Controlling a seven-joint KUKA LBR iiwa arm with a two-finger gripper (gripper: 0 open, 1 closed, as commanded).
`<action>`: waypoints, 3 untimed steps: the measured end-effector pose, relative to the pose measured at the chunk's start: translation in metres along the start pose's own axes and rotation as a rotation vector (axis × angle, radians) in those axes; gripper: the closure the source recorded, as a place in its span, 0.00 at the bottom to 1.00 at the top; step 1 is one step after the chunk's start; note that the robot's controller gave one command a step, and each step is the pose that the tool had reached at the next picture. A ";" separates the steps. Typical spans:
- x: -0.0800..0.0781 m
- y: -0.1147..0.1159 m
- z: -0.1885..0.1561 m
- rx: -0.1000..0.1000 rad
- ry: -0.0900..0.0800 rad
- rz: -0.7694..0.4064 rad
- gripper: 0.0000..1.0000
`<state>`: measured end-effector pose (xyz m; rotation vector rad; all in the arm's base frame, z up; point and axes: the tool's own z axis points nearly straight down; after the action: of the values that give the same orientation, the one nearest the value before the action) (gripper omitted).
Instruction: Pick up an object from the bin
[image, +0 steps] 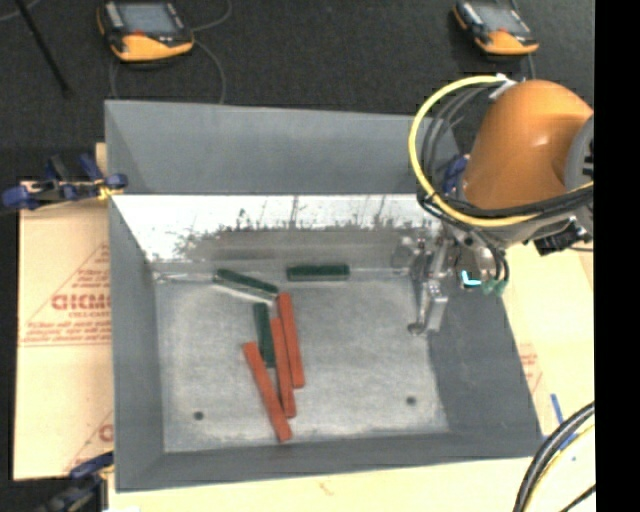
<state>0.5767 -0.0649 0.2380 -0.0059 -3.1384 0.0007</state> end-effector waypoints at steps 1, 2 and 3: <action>-0.064 0.053 0.068 -0.002 -0.006 -0.016 0.00; -0.076 0.084 0.170 0.000 0.003 -0.056 0.00; -0.068 0.165 0.166 -0.004 -0.006 0.057 0.00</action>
Offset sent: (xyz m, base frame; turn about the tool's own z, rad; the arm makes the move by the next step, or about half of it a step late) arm 0.0623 0.0496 -0.0643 -0.0100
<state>0.6447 0.0994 0.0712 -0.0956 -3.1433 -0.0050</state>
